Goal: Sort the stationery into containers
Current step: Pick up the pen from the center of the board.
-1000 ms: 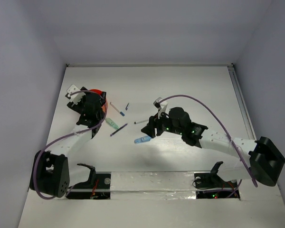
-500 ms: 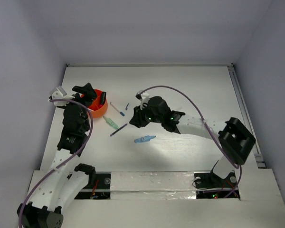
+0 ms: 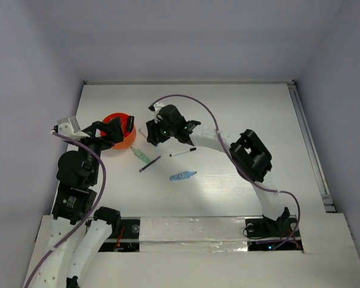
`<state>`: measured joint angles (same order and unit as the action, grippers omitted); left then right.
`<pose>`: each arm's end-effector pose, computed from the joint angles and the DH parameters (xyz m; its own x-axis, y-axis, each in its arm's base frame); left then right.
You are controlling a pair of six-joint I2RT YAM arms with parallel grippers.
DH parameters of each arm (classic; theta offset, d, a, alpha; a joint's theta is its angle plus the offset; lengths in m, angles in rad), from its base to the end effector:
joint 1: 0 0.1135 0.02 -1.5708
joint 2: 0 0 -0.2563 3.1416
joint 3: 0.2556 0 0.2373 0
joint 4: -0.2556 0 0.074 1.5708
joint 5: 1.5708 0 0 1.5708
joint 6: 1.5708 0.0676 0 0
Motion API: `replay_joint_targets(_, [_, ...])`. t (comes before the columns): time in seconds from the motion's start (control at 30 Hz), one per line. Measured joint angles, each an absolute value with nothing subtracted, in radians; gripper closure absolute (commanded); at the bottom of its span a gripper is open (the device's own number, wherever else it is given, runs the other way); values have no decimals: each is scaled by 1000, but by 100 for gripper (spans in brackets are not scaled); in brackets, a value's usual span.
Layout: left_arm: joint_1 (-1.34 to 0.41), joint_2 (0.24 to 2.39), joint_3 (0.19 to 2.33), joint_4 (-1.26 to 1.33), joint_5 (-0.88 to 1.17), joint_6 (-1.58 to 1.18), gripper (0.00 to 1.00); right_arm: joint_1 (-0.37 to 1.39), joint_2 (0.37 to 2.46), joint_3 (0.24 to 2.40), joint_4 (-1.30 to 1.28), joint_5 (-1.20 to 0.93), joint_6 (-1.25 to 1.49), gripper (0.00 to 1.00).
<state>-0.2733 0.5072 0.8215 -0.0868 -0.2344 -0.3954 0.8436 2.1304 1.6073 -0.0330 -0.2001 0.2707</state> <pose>0.1313 -0.0205 0.3975 0.1832 -0.4404 -0.8789 0.1249 0.8972 -0.4236 0.3250 0.3855 0.1939 -0.5639 -0.2395 -0.7903 -0.7198 0.6117 0.3282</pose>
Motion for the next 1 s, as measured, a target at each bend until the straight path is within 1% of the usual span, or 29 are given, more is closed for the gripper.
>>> replay_joint_targets(0.27, [-265,463,764,-136,-189,-323,1,837,2397,2012,-284,-74,170,44])
replay_joint_targets(0.33, [-260,461,761,-142,-174,-311,1,837,2442,2077,-322,-58,154,45])
replay_joint_targets(0.43, [-250,453,761,-145,-163,-298,1,837,2472,2107,-367,-43,141,48])
replay_joint_targets(0.6, [-211,434,761,-146,-126,-296,1,839,2481,2104,-390,-36,131,55])
replay_joint_targets(0.63, [-202,434,761,-145,-115,-296,1,839,2481,2104,-390,-35,129,57])
replay_joint_targets(0.73, [-177,439,760,-144,-83,-296,1,843,2482,2104,-396,-22,118,72])
replay_joint_targets(0.77, [-173,441,760,-144,-76,-296,1,844,2482,2104,-397,-18,116,79])
replay_joint_targets(0.83, [-165,446,759,-145,-66,-296,1,846,2482,2103,-397,-3,110,82])
replay_joint_targets(0.87, [-163,448,759,-145,-61,-296,1,847,2482,2101,-396,0,108,92])
replay_joint_targets(0.9, [-162,449,759,-145,-57,-296,1,847,2482,2098,-391,1,105,97])
replay_joint_targets(0.93, [-162,451,759,-145,-54,-296,1,848,2482,2096,-386,4,108,100])
replay_joint_targets(1.0, [-162,456,759,-144,-47,-297,2,849,2469,2068,-357,5,111,100])
